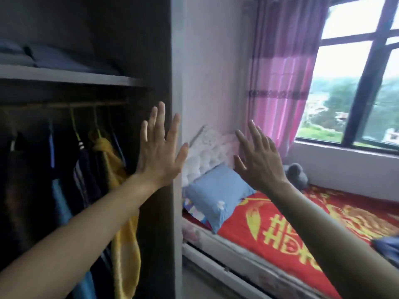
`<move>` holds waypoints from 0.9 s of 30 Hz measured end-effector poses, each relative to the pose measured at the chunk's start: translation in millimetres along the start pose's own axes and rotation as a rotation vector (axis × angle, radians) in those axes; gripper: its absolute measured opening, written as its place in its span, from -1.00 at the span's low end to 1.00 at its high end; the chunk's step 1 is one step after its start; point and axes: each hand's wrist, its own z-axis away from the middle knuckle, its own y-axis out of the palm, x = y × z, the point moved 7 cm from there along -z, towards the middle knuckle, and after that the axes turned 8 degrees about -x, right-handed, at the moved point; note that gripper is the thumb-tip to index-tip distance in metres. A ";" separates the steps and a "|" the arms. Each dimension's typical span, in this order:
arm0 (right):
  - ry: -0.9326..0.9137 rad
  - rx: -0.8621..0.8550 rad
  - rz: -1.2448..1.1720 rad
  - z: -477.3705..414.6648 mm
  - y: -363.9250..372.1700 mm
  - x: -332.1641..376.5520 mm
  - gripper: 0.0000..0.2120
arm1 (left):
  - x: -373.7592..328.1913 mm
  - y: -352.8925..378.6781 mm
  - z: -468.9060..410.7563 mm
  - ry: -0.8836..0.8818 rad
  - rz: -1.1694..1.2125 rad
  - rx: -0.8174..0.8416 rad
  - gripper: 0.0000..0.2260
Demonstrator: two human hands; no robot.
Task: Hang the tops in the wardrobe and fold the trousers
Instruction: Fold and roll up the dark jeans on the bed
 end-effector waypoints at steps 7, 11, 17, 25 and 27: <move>0.230 0.174 0.216 156.1 -57.7 -180.9 -0.35 | -202.6 97.3 48.5 0.143 0.205 0.190 -0.35; 0.367 0.206 0.308 223.0 -86.4 -262.2 -0.33 | -301.0 150.7 68.7 0.172 0.341 0.301 -0.35; 0.484 0.322 0.460 292.5 -105.1 -367.8 -0.28 | -428.8 231.6 78.0 0.289 0.526 0.346 -0.35; 0.751 0.381 0.666 348.0 -104.1 -512.9 -0.28 | -545.9 377.5 65.5 0.165 0.717 0.572 -0.33; 0.821 0.389 0.684 364.2 -100.6 -537.5 -0.27 | -574.8 410.1 67.8 0.238 0.711 0.629 -0.33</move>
